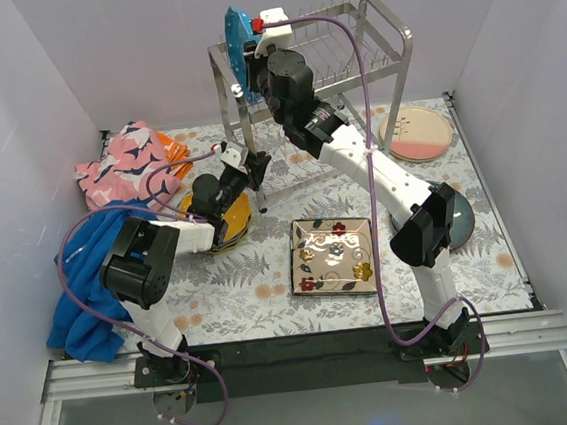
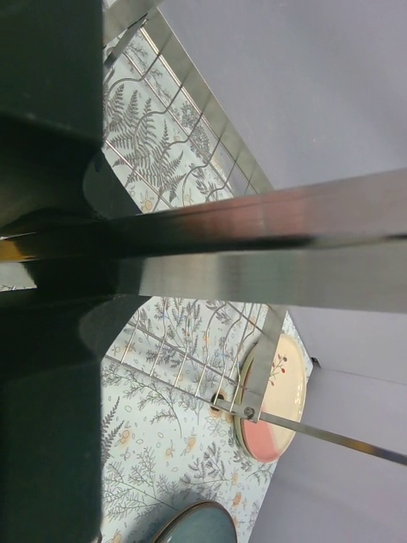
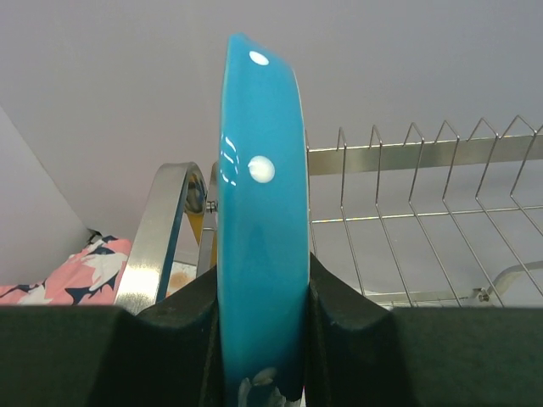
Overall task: Unload the plates from the dish rack
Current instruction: Unload the plate from the dish rack.
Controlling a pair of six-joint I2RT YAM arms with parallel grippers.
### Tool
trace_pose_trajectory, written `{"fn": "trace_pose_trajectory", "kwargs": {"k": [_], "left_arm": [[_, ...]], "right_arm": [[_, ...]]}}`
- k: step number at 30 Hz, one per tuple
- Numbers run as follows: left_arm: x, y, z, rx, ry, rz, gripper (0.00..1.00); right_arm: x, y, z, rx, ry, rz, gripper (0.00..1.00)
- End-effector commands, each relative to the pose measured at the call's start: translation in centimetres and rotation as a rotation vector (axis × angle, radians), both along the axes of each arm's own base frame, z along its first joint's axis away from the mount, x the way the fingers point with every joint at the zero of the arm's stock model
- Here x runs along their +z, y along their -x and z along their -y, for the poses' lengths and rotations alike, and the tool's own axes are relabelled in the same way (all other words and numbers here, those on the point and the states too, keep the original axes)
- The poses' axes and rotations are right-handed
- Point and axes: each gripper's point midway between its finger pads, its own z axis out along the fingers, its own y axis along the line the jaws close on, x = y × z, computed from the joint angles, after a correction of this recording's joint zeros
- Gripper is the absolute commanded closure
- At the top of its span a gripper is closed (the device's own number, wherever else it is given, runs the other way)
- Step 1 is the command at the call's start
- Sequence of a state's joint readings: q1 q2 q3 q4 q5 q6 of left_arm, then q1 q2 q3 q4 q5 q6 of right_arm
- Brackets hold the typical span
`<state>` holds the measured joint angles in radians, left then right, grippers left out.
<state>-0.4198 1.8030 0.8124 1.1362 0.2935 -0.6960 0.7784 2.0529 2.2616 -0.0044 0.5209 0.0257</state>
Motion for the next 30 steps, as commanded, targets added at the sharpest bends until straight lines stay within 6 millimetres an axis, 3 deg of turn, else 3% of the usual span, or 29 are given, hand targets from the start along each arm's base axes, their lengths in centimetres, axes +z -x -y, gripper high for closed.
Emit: {"fn": "trace_pose_trajectory", "kwargs": {"k": [1,3,5,6,13,20,23,30], "left_arm": [[-3.5,-0.6,-0.7,0.025,-0.051,-0.085,1.0],[-4.0,-0.7,-0.7,0.026,-0.054,-0.096,1.0],[-4.1,-1.0,-0.7,0.034,-0.057,-0.097,1.0],[-4.2,-1.1,-0.7,0.036,-0.059,-0.099,1.0],[-4.4,-1.3,-0.7,0.039,-0.065,-0.106,1.0],[-4.5,-1.1,-0.7,0.031,-0.055,-0.116,1.0],[-4.3,-1.1,-0.7,0.036,-0.055,-0.112,1.0],[-4.3,-1.3,-1.0,0.051,-0.073,-0.108,1.0]], "right_arm": [[11.4,2.8,3.5,-0.021,-0.214,0.242,0.99],[13.8,3.9,4.4,-0.014,-0.271,0.295,0.99],[14.6,4.4,4.7,-0.002,-0.311,0.311,0.99],[15.9,5.2,5.0,0.018,-0.339,0.342,0.99],[18.9,6.8,7.1,0.002,-0.417,0.409,0.99],[19.1,5.3,10.0,-0.083,-0.473,0.414,0.99],[18.8,4.3,12.2,-0.085,-0.568,0.395,0.99],[18.0,2.2,14.7,-0.017,-0.788,0.338,0.99]]}}
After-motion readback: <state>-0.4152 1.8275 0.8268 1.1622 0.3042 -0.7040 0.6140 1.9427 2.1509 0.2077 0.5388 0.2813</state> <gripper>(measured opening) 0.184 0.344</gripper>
